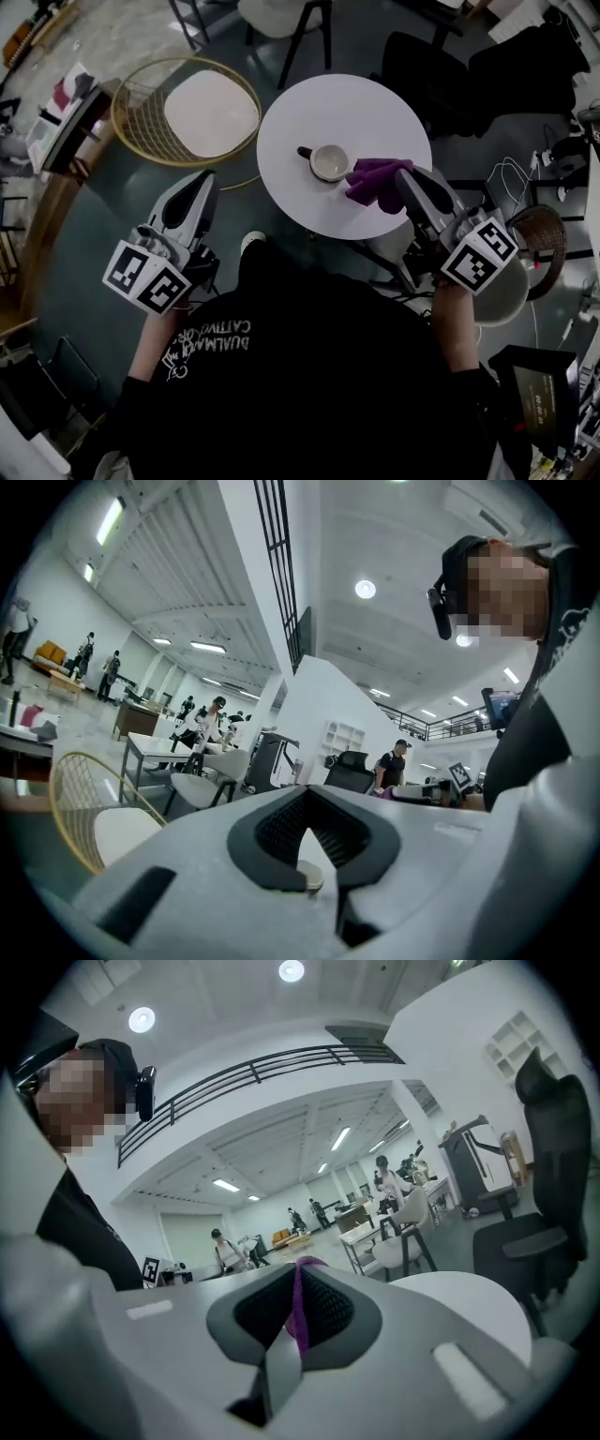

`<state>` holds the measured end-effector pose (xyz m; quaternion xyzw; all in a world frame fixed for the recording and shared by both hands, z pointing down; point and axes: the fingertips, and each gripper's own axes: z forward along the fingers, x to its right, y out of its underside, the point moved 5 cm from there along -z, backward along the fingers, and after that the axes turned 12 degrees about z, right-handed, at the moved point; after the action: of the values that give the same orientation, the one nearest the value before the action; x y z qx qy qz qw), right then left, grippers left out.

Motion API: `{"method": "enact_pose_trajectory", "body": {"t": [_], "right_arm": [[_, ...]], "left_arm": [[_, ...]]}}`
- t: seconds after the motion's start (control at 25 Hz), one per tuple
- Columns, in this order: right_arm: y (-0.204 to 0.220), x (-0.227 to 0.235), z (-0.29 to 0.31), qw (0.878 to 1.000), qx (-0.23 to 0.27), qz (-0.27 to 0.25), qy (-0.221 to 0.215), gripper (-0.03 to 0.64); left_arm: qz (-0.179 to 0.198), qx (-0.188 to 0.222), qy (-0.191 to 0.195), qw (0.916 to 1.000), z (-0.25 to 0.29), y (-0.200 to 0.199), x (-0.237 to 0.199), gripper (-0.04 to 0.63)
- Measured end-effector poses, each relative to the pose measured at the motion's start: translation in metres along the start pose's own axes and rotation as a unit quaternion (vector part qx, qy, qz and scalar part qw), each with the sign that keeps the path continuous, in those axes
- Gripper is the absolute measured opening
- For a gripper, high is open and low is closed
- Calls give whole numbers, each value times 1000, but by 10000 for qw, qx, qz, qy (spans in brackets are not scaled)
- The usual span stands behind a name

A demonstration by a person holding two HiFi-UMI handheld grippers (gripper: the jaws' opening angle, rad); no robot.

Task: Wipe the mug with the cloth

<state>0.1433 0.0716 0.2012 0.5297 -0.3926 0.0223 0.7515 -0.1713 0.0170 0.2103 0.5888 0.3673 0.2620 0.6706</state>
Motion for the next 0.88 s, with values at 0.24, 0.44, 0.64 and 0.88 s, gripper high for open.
{"method": "enact_pose_trajectory", "body": {"t": [0.24,0.44,0.64,0.88], "right_arm": [[-10,-13,22,9974,465,-40,557,20],[-6,-27,40,9912,842,-48,1021,20],[14,-29,47,9824,1119,78,1492,20],[69,-19,73,9727,1178,582,1913,20]], "left_arm": [[159,3,809,9966,40,-22,-49,-2],[236,-91,1450,9891,58,-27,-86,-2],[575,-530,1939,9779,79,-9,-104,-2],[891,-1443,2743,9466,88,53,-119,-2]]}}
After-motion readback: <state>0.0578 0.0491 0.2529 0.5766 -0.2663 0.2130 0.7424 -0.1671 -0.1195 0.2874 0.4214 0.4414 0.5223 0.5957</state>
